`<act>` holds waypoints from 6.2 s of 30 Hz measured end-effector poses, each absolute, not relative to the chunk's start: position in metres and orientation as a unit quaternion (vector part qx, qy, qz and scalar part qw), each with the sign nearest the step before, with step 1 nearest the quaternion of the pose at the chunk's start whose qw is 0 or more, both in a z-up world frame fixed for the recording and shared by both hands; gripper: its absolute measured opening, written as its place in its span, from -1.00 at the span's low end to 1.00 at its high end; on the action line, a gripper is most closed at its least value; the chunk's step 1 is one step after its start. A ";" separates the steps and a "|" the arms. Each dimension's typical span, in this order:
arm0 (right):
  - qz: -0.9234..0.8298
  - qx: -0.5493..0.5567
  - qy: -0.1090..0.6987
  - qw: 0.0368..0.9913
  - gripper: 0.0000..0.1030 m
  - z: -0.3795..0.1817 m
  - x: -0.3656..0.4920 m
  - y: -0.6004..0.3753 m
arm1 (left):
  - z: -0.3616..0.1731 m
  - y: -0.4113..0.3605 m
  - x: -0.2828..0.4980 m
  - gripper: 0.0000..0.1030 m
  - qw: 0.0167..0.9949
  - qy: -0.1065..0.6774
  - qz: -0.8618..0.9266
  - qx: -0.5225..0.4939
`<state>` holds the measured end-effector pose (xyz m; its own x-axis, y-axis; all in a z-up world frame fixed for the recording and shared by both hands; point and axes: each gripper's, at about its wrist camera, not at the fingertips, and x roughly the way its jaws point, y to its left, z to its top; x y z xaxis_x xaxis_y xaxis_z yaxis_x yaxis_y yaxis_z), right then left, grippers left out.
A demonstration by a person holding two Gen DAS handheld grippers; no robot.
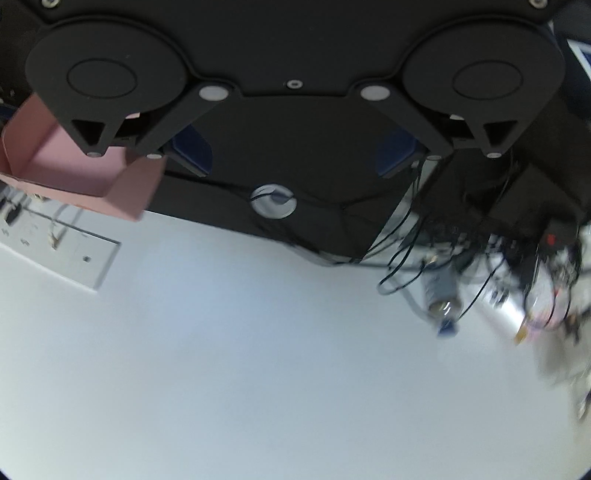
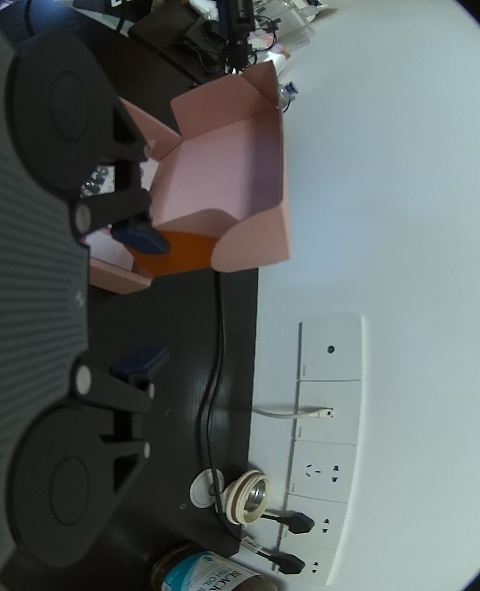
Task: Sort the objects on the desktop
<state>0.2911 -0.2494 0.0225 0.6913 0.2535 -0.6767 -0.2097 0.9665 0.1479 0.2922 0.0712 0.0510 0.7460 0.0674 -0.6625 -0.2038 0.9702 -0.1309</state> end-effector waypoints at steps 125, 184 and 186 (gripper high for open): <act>0.121 -0.044 0.384 0.914 0.09 0.006 0.275 -0.234 | -0.019 0.049 0.324 0.85 0.891 0.450 0.058 -0.002; 0.075 0.039 0.385 0.919 0.73 0.023 0.223 -0.213 | 0.016 0.005 0.271 0.92 0.904 0.419 0.070 0.046; 0.072 0.043 0.388 0.918 0.73 0.021 0.223 -0.215 | 0.015 0.004 0.271 0.92 0.904 0.419 0.073 0.048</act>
